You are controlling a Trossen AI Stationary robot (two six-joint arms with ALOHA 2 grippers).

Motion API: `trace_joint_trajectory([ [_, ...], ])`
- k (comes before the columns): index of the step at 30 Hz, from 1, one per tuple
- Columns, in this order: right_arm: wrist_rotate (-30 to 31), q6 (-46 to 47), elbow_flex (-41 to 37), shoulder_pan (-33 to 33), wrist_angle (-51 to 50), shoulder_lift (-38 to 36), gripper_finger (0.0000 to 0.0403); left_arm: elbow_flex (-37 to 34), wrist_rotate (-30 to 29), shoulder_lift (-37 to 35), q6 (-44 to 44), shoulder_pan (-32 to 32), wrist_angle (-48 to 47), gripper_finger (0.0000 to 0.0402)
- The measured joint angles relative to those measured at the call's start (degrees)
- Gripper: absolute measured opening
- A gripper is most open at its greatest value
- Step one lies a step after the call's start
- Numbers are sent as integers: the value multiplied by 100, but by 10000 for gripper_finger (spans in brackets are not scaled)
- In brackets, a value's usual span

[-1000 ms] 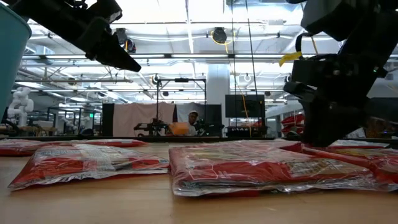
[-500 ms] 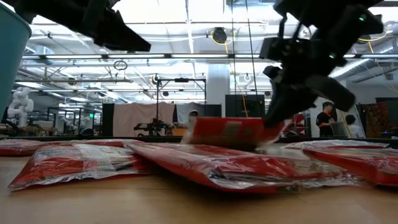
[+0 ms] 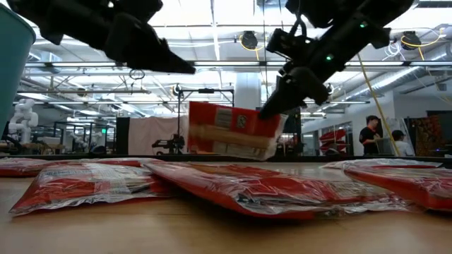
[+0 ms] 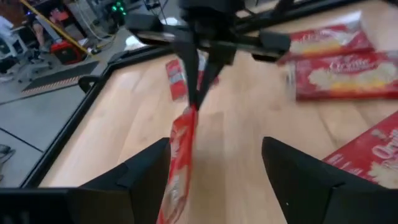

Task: Sort popcorn bags into baskets
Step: Put the red popcorn bag into the blue container

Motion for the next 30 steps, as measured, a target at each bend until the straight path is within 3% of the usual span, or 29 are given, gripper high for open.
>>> trace_joint_trajectory([
  [6,-312,-177,6,-221,611,-2,0,104,-43,534,148,282,34,219],
  [12,-582,-484,7,-274,1041,-2,0,112,-561,698,298,459,32,178],
  [20,-685,-692,9,-341,1414,-2,0,112,-318,694,355,635,-9,141],
  [27,-1015,-726,9,-434,1513,-9,0,112,-263,693,366,634,-51,29],
  [30,-1035,-651,11,-432,1583,-9,1,116,-237,549,356,621,-291,21],
])
